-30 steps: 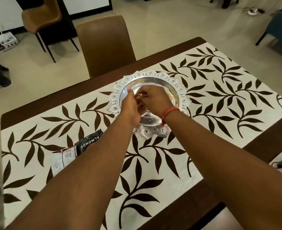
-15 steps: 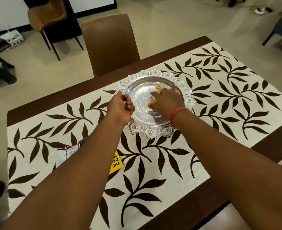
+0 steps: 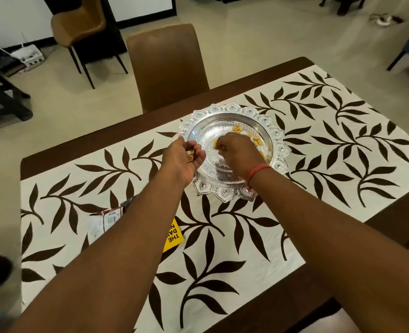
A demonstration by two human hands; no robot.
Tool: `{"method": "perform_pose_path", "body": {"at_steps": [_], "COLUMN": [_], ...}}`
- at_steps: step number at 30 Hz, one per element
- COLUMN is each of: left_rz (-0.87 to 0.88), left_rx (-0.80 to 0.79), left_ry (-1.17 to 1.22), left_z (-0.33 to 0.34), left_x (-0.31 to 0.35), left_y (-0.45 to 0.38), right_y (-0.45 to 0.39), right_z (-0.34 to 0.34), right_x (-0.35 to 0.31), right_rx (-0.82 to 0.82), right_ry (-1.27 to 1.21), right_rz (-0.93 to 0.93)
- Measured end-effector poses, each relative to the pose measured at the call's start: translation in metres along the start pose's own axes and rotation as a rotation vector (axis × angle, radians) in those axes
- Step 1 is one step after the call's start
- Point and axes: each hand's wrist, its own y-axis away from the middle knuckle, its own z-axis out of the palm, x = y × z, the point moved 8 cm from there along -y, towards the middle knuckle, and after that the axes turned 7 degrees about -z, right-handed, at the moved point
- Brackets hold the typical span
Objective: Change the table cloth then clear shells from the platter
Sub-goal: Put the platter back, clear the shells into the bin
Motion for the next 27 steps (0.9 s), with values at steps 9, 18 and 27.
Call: {"method": "perform_pose_path", "body": {"at_steps": [9,18,27], "left_rz": [-0.017,-0.044,-0.032], "left_rx": [-0.031,0.006,0.013], "left_ry": [0.089,0.076,0.050], "left_z": [0.016,-0.001,-0.005], "left_x": [-0.010,-0.009,-0.011], "left_y": [0.008,0.003,0.005], "right_y": [-0.012,0.033,0.032], "right_z": [-0.035,-0.006,0.013], "right_x": [-0.064,0.033,-0.022], "right_rx": [0.051,-0.410,-0.224], "right_ry": [-0.330,0.353,0.306], "right_rz": [-0.074,0.266,-0.007]}}
